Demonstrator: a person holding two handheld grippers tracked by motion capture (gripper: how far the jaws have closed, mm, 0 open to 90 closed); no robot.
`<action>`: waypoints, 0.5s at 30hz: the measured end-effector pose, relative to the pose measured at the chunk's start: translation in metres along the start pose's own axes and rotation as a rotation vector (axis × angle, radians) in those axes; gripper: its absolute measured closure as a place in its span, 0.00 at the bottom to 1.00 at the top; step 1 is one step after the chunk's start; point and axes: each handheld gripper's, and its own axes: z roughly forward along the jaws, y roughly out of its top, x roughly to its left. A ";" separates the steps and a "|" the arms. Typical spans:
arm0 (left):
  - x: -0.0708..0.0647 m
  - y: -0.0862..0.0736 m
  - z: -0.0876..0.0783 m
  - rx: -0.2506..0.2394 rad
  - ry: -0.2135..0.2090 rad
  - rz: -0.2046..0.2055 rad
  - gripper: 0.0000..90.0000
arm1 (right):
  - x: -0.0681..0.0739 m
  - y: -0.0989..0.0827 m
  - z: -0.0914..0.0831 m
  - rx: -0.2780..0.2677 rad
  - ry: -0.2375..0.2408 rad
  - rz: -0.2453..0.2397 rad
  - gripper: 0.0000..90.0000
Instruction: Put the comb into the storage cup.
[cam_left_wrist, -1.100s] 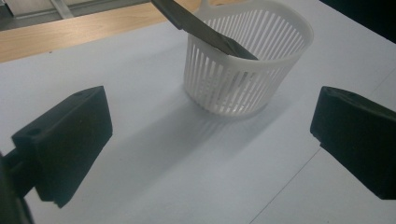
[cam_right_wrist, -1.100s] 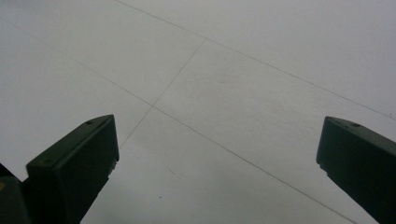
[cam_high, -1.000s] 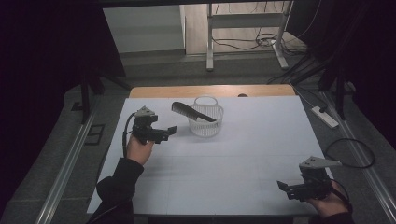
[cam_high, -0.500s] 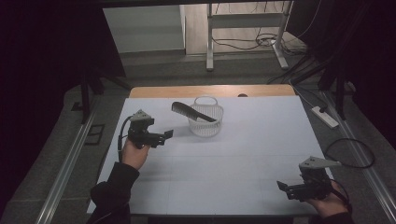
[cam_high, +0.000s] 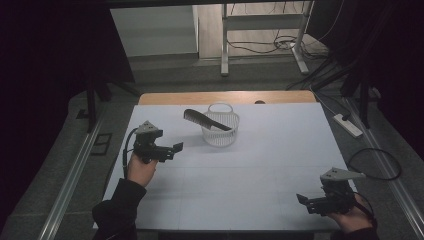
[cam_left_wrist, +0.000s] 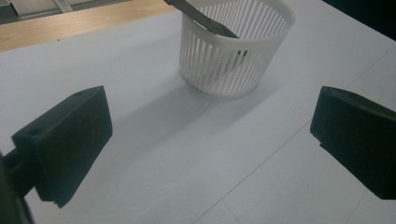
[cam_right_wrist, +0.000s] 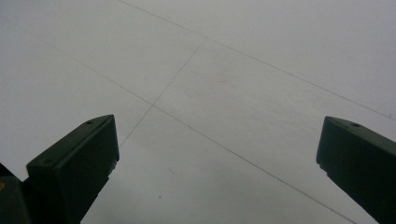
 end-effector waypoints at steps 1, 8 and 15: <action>0.000 -0.001 -0.001 0.000 0.000 -0.002 0.00 | 0.000 0.000 0.000 0.000 0.000 0.000 0.00; -0.003 -0.006 -0.005 0.020 0.002 0.005 0.00 | 0.000 0.000 0.000 0.002 -0.001 -0.001 0.00; -0.007 -0.010 -0.011 0.021 0.016 0.010 0.00 | 0.000 0.000 0.000 0.002 -0.001 -0.003 0.00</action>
